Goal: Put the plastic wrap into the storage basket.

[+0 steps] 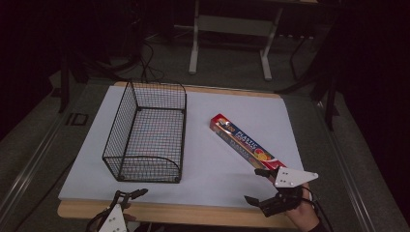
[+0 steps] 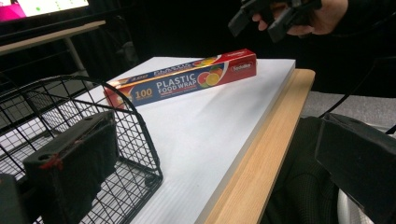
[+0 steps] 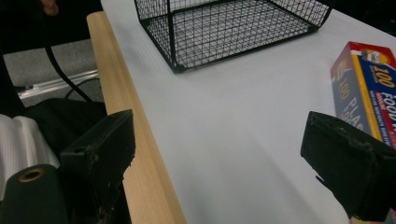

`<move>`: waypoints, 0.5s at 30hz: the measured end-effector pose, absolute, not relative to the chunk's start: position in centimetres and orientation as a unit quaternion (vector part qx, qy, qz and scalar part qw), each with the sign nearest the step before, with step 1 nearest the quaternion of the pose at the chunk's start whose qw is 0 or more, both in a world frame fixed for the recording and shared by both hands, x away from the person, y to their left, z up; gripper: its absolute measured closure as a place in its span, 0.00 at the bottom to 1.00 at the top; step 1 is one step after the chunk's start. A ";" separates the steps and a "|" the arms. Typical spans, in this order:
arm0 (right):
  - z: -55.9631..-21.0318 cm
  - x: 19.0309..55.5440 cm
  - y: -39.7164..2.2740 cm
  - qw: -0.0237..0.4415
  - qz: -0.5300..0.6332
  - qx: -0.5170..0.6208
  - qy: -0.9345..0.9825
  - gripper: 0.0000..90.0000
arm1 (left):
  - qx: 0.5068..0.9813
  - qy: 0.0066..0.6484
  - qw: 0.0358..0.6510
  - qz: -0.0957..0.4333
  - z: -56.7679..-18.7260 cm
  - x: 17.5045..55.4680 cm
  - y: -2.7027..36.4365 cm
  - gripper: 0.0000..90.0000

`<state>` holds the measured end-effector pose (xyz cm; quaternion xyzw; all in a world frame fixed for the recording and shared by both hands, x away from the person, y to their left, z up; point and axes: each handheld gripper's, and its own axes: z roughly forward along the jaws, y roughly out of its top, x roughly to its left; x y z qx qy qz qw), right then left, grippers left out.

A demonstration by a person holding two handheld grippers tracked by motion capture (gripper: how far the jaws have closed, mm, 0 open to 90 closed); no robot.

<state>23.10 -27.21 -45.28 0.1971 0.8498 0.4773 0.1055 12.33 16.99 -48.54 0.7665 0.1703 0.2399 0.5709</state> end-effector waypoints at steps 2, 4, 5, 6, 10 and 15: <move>-45.0 23.4 -27.4 0.116 0.479 0.203 0.846 0.11 | 0.766 0.171 0.571 0.239 -48.5 12.3 17.0 0.00; -44.6 23.6 -27.6 0.138 0.480 0.205 0.842 0.11 | 0.766 0.171 0.572 0.238 -48.5 12.4 17.0 0.00; -44.5 23.8 -27.7 0.139 0.479 0.207 0.842 0.11 | 0.766 0.172 0.572 0.237 -48.5 12.4 17.0 0.00; -44.4 23.9 -27.8 0.142 0.476 0.211 0.842 0.11 | 0.766 0.172 0.572 0.237 -48.5 12.4 17.0 0.00; -44.1 24.7 -28.4 0.161 0.472 0.221 0.838 0.11 | 0.766 0.172 0.573 0.235 -48.6 12.4 17.0 0.00; -44.1 26.2 -29.5 0.175 0.458 0.235 0.839 0.11 | 0.767 0.171 0.573 0.235 -48.6 12.3 16.9 0.00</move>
